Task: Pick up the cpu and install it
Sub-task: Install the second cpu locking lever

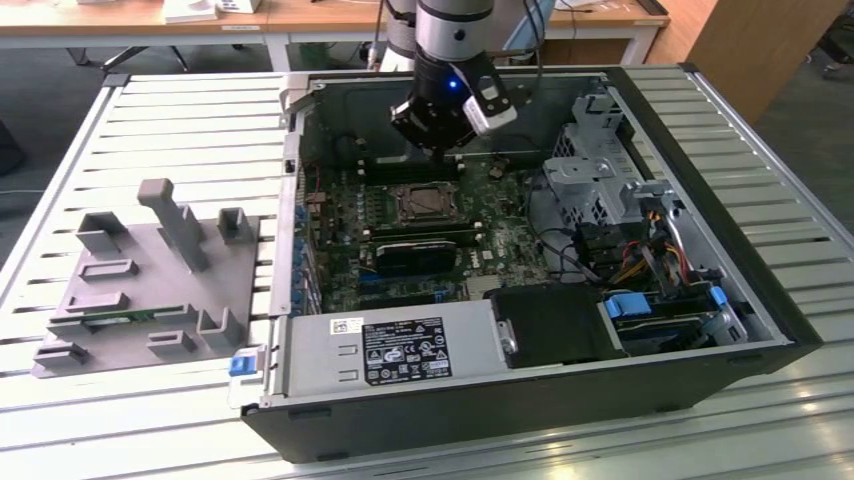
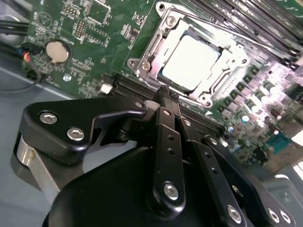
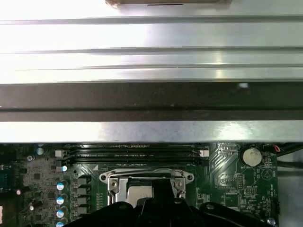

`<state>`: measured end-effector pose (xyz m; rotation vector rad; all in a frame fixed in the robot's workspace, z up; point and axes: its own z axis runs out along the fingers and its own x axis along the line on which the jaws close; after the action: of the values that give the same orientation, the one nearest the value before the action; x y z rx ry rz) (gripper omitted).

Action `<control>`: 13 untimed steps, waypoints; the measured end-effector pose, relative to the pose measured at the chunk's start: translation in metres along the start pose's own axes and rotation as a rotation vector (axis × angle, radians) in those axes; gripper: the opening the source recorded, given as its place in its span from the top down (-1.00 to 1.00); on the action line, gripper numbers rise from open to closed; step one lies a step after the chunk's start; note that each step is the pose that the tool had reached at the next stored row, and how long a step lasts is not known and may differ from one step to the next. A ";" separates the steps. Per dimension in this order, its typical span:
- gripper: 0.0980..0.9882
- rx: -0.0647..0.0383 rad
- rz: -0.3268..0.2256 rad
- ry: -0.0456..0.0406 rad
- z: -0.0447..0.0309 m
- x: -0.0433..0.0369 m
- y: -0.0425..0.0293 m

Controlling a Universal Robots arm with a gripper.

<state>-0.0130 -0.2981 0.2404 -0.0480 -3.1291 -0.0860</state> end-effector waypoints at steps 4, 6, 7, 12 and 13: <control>0.98 -0.005 0.000 0.0000 -0.0040 -0.0001 -0.0039; 0.98 -0.004 0.000 0.0001 -0.0042 -0.0002 -0.0071; 0.98 -0.005 0.000 0.0000 -0.0042 -0.0002 -0.0082; 0.98 -0.005 0.000 0.0000 -0.0041 -0.0005 -0.0166; 0.98 -0.005 0.000 0.0000 -0.0040 -0.0006 -0.0198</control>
<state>-0.0130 -0.3181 0.2433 -0.0481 -3.1289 -0.0939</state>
